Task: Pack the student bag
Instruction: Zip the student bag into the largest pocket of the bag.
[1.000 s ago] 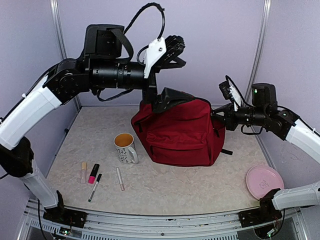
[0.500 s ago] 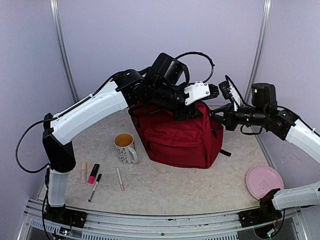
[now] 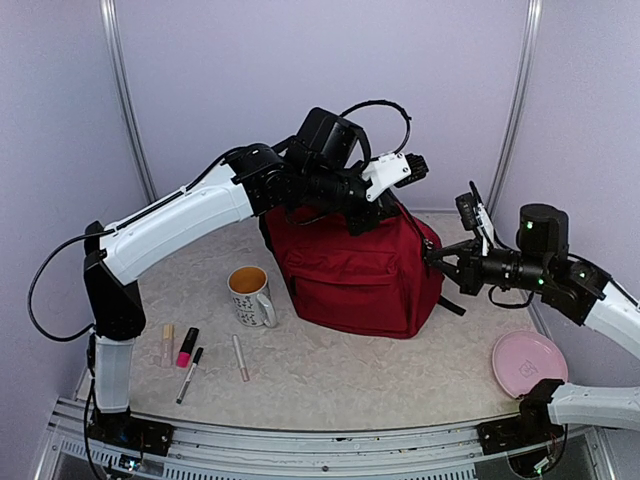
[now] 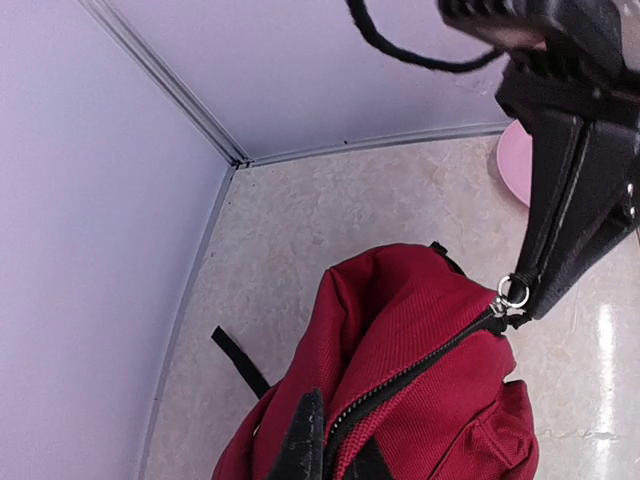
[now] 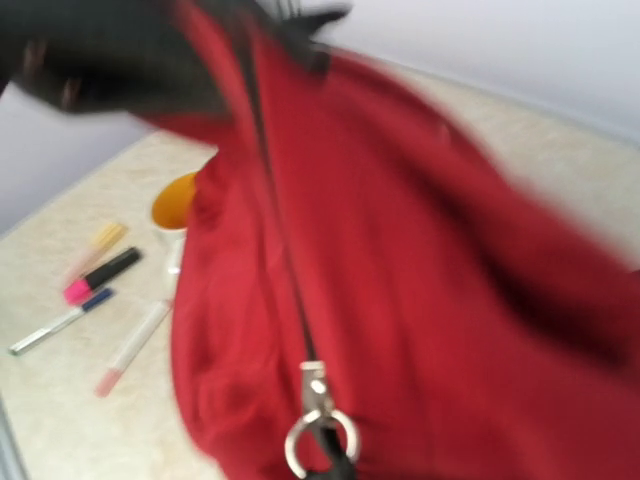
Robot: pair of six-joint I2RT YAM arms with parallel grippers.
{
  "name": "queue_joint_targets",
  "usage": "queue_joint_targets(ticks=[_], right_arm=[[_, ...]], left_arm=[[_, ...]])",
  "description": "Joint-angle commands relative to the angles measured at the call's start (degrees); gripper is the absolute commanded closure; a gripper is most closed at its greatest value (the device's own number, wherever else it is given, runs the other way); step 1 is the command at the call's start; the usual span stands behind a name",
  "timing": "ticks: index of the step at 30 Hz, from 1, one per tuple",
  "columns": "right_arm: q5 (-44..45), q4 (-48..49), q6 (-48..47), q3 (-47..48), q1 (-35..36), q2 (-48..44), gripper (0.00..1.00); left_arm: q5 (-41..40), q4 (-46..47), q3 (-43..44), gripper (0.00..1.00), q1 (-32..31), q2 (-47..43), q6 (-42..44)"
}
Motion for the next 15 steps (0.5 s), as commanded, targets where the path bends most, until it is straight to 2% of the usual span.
queue_joint_targets(ticks=[1, 5, 10, 15], right_arm=[[0.09, 3.34, 10.36, -9.39, 3.32, -3.39, 1.00], [3.21, 4.90, 13.43, -13.97, 6.76, -1.57, 1.00], [12.54, 2.34, 14.96, -17.87, 6.48, -0.10, 1.00], [12.10, 3.54, 15.38, -19.12, 5.37, 1.30, 1.00]], left_arm=[[-2.27, 9.41, 1.50, 1.00, 5.20, -3.34, -7.52], [-0.65, 10.56, 1.63, 1.00, 5.04, -3.84, -7.18], [-1.22, 10.99, 1.52, 1.00, 6.36, -5.91, -7.12], [-0.15, 10.75, 1.22, 1.00, 6.82, -6.91, -7.06]])
